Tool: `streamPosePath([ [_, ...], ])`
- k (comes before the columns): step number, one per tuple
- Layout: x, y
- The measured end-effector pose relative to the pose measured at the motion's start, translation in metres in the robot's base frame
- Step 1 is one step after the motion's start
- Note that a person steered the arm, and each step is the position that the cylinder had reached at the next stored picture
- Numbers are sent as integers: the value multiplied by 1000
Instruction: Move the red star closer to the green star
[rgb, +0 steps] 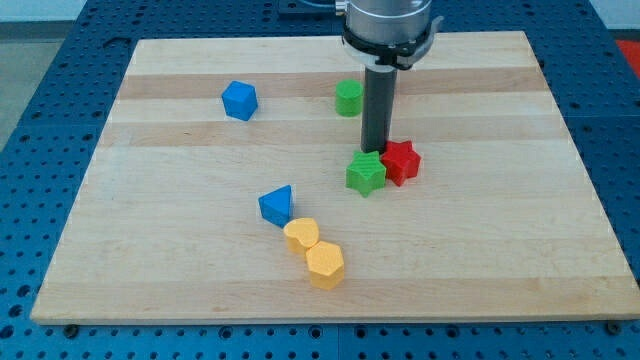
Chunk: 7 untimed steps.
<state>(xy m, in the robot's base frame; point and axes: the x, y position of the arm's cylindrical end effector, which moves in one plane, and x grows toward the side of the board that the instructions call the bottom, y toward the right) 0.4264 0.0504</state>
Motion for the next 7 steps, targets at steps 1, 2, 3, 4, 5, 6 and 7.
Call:
streamPosePath([
  [1, 43, -5],
  [2, 73, -14],
  [3, 91, -23],
  [4, 89, -16],
  [5, 21, 1],
  [6, -34, 0],
  [7, -35, 0],
])
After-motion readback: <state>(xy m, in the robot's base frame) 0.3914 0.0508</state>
